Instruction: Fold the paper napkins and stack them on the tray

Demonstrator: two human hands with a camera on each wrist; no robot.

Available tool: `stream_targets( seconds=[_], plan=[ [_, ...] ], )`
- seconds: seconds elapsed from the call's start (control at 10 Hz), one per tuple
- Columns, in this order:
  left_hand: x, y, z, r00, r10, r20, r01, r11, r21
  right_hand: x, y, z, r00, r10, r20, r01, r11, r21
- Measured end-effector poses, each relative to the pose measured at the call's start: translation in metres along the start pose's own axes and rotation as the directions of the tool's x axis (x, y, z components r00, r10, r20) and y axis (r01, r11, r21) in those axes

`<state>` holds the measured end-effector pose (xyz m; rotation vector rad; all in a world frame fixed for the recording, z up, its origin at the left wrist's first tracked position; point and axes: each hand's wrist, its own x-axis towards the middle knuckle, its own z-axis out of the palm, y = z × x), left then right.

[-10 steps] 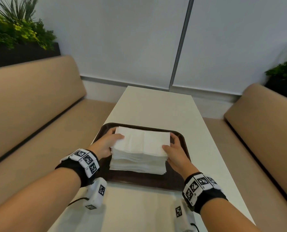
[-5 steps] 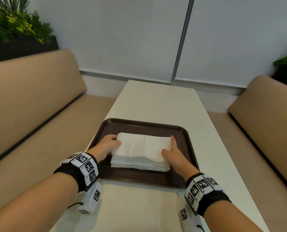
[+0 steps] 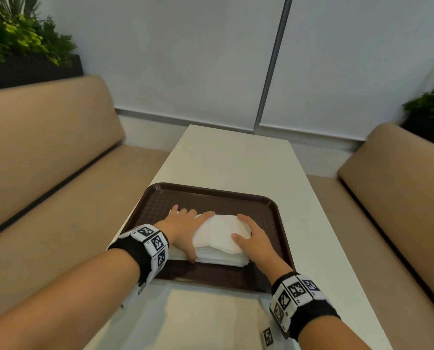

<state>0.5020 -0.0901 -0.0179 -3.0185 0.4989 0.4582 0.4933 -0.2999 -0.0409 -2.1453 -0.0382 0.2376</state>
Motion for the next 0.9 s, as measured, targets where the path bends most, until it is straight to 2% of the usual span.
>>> stream_targets(
  seconds=[0.1, 0.2, 0.3, 0.4, 0.7, 0.8, 0.9],
  plan=[
    [-0.008, -0.006, 0.001, 1.0, -0.003, -0.008, 0.002, 0.993, -0.122, 0.0, 0.001, 0.0, 1.0, 0.027, -0.006, -0.027, 0.999, -0.026],
    [-0.014, -0.013, 0.001, 0.961, -0.258, -0.096, 0.175, 0.842, -0.51, -0.001, 0.001, -0.001, 0.998, 0.064, 0.008, -0.064, 0.996, -0.063],
    [-0.02, -0.02, 0.013, 0.858, -0.514, 0.002, 0.261, 0.432, -0.864, -0.003, 0.001, 0.0, 0.994, 0.098, 0.05, -0.092, 0.99, -0.103],
    [-0.029, -0.017, 0.031, 0.914, -0.401, 0.069, 0.202, 0.299, -0.933, -0.005, 0.001, 0.003, 0.993, 0.102, 0.063, -0.094, 0.988, -0.12],
    [-0.03, -0.012, 0.032, 0.911, -0.394, 0.123, 0.224, 0.221, -0.949, -0.012, 0.001, 0.003, 0.989, 0.132, 0.069, -0.123, 0.984, -0.131],
    [-0.036, -0.008, 0.022, 0.894, -0.435, 0.105, 0.214, 0.21, -0.954, -0.015, -0.002, 0.002, 0.984, 0.146, 0.101, -0.137, 0.987, -0.086],
    [-0.061, -0.001, 0.012, 0.868, -0.497, 0.024, 0.153, 0.221, -0.963, -0.029, 0.002, -0.003, 0.993, 0.112, 0.042, -0.109, 0.991, -0.071]
  ],
)
